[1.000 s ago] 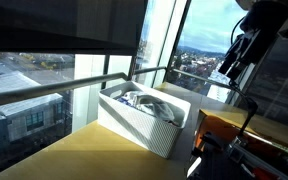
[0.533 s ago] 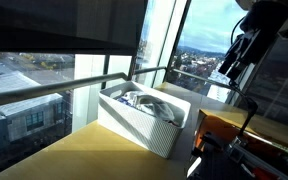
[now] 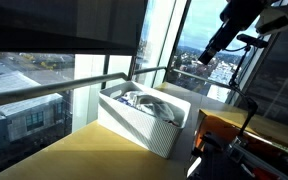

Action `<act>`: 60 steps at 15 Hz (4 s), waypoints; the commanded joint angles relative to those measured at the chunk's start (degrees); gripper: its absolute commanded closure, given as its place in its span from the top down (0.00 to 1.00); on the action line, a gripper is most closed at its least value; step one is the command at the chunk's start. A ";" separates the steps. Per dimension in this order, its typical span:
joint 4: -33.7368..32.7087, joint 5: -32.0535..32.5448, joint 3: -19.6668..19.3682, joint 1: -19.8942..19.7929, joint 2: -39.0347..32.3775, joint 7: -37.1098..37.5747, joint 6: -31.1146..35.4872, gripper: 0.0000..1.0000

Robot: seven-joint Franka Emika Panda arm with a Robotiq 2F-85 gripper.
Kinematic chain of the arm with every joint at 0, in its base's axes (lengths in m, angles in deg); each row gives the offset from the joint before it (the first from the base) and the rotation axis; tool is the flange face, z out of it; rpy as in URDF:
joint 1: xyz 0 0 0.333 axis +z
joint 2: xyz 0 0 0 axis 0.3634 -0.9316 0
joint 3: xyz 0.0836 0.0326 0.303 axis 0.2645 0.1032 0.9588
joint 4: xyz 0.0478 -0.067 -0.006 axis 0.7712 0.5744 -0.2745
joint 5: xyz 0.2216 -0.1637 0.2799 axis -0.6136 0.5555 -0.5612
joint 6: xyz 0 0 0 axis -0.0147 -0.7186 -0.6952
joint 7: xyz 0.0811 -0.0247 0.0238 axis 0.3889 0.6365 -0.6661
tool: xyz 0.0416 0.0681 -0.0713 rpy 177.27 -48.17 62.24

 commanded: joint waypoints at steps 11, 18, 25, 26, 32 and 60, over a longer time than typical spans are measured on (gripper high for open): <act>-19.84 15.43 -2.79 -4.32 -36.22 12.83 16.35 1.00; -26.81 13.96 -7.89 -4.02 -47.43 12.76 16.26 1.00; -31.17 14.27 -10.29 -1.79 -57.96 14.79 17.46 1.00; -32.03 14.71 -10.99 -1.00 -59.83 15.48 17.51 1.00; -36.25 13.43 -13.19 1.09 -69.30 17.26 15.70 0.68; -41.00 -0.77 -7.19 -4.97 -23.94 7.81 -8.70 0.00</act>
